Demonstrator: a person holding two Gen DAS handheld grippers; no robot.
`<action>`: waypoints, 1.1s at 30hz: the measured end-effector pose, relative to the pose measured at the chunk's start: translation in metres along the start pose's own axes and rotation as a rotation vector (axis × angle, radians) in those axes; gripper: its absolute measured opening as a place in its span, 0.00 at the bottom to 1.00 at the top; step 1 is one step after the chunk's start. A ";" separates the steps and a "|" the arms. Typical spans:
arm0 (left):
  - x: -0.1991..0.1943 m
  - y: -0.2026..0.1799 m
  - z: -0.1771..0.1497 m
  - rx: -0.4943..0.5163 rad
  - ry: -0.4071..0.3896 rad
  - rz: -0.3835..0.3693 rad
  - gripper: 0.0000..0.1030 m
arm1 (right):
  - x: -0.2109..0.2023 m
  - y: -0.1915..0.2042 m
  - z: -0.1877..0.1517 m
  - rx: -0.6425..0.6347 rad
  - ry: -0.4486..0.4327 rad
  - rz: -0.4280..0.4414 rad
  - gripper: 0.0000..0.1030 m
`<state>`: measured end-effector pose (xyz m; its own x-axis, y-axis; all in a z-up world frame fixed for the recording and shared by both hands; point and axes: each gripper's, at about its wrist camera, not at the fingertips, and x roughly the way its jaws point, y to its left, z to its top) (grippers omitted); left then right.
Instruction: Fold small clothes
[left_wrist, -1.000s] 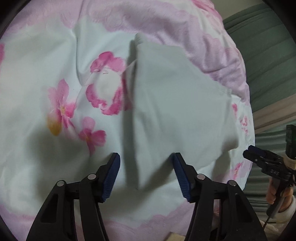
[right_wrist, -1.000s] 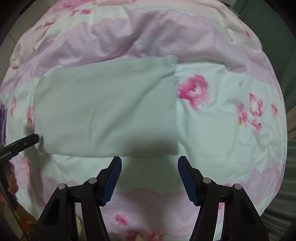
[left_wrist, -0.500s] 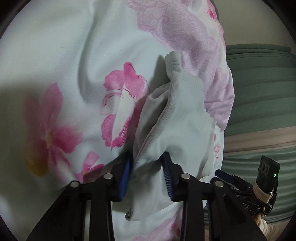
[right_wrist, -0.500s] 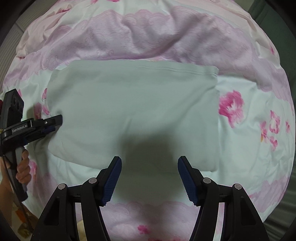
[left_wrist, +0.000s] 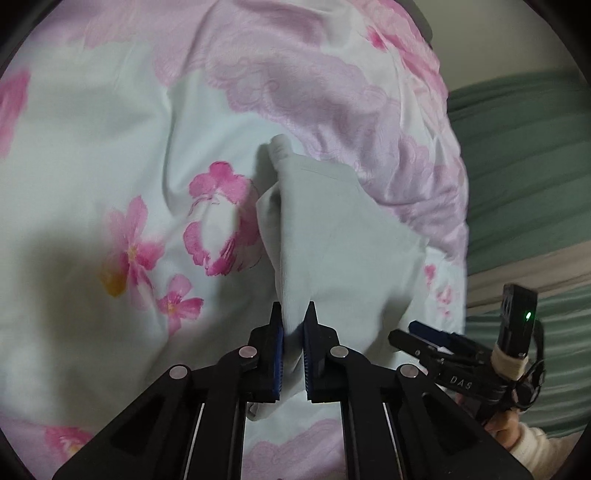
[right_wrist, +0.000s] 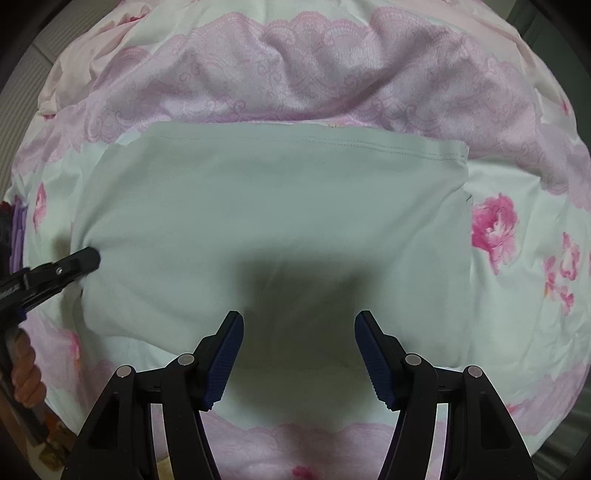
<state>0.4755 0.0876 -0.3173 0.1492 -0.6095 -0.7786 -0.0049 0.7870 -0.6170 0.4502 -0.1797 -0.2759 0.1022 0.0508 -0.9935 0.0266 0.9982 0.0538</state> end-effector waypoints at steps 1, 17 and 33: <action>-0.002 -0.002 0.000 0.001 0.004 0.018 0.10 | 0.002 0.000 -0.001 0.005 0.001 0.006 0.62; -0.019 -0.119 -0.002 0.114 -0.009 0.236 0.10 | -0.009 -0.029 -0.017 -0.009 -0.036 0.099 0.17; 0.134 -0.268 -0.014 0.284 0.194 0.245 0.10 | -0.019 -0.182 -0.045 0.191 -0.060 0.121 0.17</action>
<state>0.4833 -0.2062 -0.2577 -0.0116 -0.3867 -0.9221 0.2599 0.8893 -0.3762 0.3991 -0.3606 -0.2717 0.1747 0.1622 -0.9712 0.1973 0.9606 0.1959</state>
